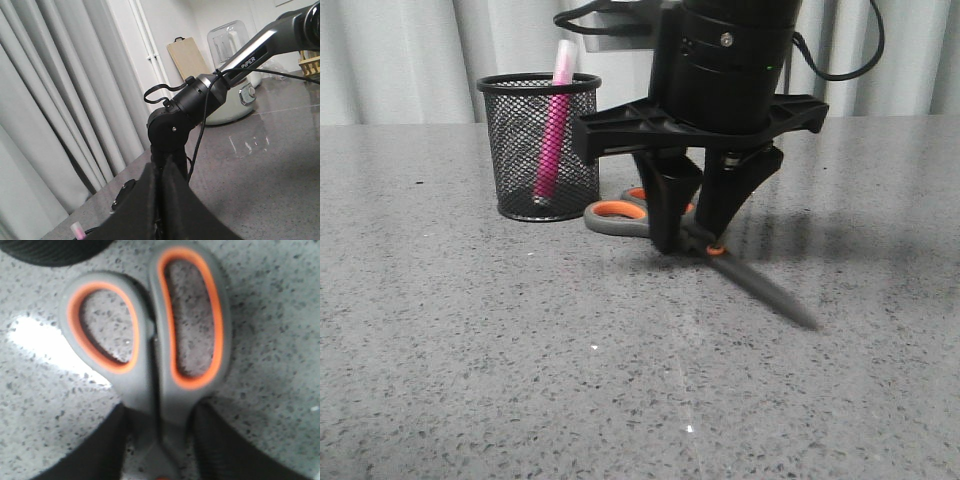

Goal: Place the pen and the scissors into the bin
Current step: 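Lift the scissors with the right gripper and swing them toward the cup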

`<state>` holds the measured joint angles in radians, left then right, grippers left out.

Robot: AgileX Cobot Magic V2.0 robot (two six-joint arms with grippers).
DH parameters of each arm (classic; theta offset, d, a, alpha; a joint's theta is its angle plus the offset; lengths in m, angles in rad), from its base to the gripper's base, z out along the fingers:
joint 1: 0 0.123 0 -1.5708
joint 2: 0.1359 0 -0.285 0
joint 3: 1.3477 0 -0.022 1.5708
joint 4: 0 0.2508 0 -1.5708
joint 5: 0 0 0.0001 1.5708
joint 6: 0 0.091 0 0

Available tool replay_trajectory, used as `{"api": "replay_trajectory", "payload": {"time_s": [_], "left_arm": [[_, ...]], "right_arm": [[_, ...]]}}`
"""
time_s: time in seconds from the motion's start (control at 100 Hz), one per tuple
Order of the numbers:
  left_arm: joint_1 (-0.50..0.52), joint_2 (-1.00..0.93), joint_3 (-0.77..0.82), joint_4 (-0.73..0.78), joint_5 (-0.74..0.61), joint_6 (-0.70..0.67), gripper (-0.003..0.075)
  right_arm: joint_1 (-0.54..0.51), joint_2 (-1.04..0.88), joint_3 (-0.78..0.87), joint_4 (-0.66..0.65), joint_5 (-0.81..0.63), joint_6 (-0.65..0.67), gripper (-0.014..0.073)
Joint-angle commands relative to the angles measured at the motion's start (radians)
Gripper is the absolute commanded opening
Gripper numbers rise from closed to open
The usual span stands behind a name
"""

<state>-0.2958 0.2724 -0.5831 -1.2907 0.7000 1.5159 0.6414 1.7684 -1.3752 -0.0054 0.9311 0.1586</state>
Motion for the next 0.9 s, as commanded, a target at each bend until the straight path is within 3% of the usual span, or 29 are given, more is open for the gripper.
{"api": "replay_trajectory", "payload": {"time_s": [0.0,0.08,0.23,0.33,0.52,0.64,0.89], "left_arm": [[-0.011,0.01,-0.016,-0.044,-0.021,-0.012,-0.0019],[-0.011,0.01,-0.011,-0.044,-0.019,-0.012,-0.0019],[-0.011,0.01,-0.011,-0.044,-0.011,-0.012,-0.0019],[-0.011,0.01,-0.011,-0.044,-0.007,-0.012,-0.0019],[-0.011,0.01,-0.011,-0.044,-0.006,-0.012,-0.0019],[-0.011,0.01,-0.011,-0.044,-0.006,-0.012,-0.0019],[-0.011,0.01,-0.011,-0.044,-0.016,-0.012,-0.0019]], "right_arm": [[-0.001,-0.013,-0.021,0.005,-0.002,0.005,0.0087],[-0.001,0.001,-0.021,0.0,0.014,0.005,-0.0075],[-0.003,0.0,-0.021,-0.032,0.056,0.004,-0.0061],[-0.008,-0.039,-0.025,-0.133,0.146,0.004,-0.0061],[-0.008,-0.213,-0.025,-0.242,0.242,0.008,-0.0061],[-0.006,-0.346,-0.025,-0.24,0.116,0.037,-0.0061],[0.016,-0.444,-0.019,-0.2,-0.402,0.044,-0.0061]]}}
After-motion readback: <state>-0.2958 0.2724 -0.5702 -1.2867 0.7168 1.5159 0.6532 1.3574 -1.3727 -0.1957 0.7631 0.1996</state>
